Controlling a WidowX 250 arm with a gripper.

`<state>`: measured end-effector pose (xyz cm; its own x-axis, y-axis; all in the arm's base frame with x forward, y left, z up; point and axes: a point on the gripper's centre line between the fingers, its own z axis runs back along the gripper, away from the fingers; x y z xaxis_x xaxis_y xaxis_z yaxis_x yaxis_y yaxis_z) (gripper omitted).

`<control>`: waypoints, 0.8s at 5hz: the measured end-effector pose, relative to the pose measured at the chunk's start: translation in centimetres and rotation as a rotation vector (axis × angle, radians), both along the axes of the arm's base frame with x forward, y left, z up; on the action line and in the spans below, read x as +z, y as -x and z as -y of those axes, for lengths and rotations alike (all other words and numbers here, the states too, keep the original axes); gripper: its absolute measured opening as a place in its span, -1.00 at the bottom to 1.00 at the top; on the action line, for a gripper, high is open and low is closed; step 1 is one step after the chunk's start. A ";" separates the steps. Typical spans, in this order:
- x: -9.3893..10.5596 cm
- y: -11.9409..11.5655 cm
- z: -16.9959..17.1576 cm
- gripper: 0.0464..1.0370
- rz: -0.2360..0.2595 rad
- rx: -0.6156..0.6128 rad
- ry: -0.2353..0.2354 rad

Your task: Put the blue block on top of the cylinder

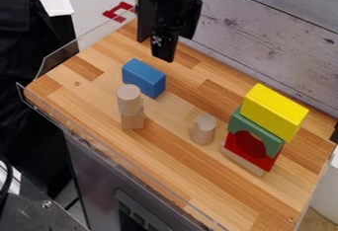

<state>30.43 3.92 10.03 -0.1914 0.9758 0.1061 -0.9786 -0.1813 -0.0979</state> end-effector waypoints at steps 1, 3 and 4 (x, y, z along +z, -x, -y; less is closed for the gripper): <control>-0.2 0.2 0.5 0.93 -0.026 -0.027 -0.009; -0.4 0.2 1.1 0.93 -0.025 -0.048 0.012; -0.5 0.2 -0.2 0.93 0.005 -0.008 0.036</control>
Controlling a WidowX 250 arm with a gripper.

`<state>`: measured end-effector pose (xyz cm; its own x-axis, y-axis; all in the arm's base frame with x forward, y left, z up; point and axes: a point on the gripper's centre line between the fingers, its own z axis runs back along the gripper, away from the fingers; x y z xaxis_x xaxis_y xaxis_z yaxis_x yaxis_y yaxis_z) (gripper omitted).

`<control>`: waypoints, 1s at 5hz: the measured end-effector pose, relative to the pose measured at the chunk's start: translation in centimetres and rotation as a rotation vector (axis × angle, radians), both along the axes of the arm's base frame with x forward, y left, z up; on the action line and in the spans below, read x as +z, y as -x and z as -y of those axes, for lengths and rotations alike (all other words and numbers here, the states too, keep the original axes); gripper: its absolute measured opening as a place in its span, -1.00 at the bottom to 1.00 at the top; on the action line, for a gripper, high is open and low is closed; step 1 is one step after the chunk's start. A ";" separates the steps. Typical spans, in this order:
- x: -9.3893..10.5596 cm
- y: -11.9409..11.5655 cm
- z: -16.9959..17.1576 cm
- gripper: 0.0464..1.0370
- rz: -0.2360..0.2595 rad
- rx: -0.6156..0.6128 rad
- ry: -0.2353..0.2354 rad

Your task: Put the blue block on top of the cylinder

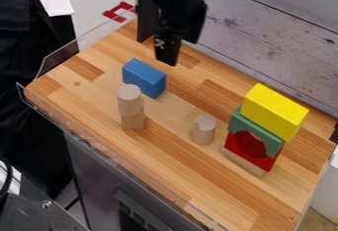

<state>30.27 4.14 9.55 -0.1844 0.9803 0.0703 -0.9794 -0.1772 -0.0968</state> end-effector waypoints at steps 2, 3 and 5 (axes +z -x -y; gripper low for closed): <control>0.7 0.2 -3.6 0.93 0.029 0.056 0.003; -1.4 0.0 -4.1 0.93 -0.024 0.035 0.027; -3.7 0.2 -4.9 0.93 -0.085 0.019 0.053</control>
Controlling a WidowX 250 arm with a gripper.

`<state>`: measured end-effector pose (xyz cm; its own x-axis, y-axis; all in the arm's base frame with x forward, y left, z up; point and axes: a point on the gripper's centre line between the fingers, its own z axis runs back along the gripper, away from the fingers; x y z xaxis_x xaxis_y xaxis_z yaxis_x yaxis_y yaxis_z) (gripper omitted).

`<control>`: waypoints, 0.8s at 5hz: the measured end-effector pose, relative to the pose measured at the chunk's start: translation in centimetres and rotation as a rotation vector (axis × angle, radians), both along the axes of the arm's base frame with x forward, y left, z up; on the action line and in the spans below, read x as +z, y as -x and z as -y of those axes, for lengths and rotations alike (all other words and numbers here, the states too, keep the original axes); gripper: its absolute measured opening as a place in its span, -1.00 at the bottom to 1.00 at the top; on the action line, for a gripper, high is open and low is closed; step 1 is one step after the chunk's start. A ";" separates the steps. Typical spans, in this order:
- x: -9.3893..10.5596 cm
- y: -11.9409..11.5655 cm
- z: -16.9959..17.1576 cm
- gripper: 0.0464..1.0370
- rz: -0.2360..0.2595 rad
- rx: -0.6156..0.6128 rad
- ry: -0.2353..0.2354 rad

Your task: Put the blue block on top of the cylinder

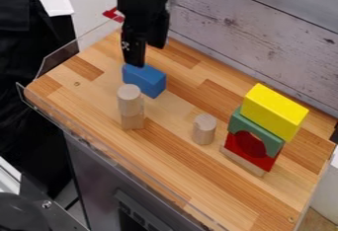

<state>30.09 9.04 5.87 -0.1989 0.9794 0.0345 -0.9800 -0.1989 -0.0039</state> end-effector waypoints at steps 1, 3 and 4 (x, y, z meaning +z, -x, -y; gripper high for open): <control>-1.0 0.2 -0.4 0.93 -0.022 0.012 0.015; -2.3 0.4 -0.2 0.93 -0.055 0.007 0.038; -3.2 0.2 -0.2 0.84 -0.074 0.008 0.050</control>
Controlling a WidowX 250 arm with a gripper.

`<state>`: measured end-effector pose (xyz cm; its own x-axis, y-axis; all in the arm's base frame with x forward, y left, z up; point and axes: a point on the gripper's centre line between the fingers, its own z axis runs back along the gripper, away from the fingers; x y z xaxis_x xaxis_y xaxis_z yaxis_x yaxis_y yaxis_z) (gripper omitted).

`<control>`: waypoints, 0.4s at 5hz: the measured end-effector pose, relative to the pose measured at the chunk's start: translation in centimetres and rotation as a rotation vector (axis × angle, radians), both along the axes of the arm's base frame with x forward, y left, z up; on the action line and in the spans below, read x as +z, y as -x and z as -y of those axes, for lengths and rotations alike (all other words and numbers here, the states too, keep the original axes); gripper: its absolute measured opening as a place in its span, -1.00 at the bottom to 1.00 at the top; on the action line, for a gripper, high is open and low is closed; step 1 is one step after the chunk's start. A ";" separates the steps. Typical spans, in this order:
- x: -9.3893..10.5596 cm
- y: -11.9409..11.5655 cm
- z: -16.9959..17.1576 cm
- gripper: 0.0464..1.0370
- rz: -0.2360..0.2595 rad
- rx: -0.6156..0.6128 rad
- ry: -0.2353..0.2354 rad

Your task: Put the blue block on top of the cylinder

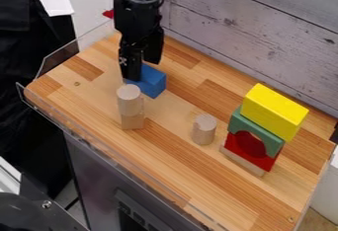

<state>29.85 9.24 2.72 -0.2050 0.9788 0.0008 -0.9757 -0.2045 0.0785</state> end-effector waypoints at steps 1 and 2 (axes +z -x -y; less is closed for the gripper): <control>-0.5 -0.3 0.0 0.27 -0.007 0.005 0.009; -0.6 -0.6 0.0 0.00 0.011 0.010 0.008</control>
<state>30.45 9.22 2.14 -0.2145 0.9767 -0.0095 -0.9745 -0.2133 0.0700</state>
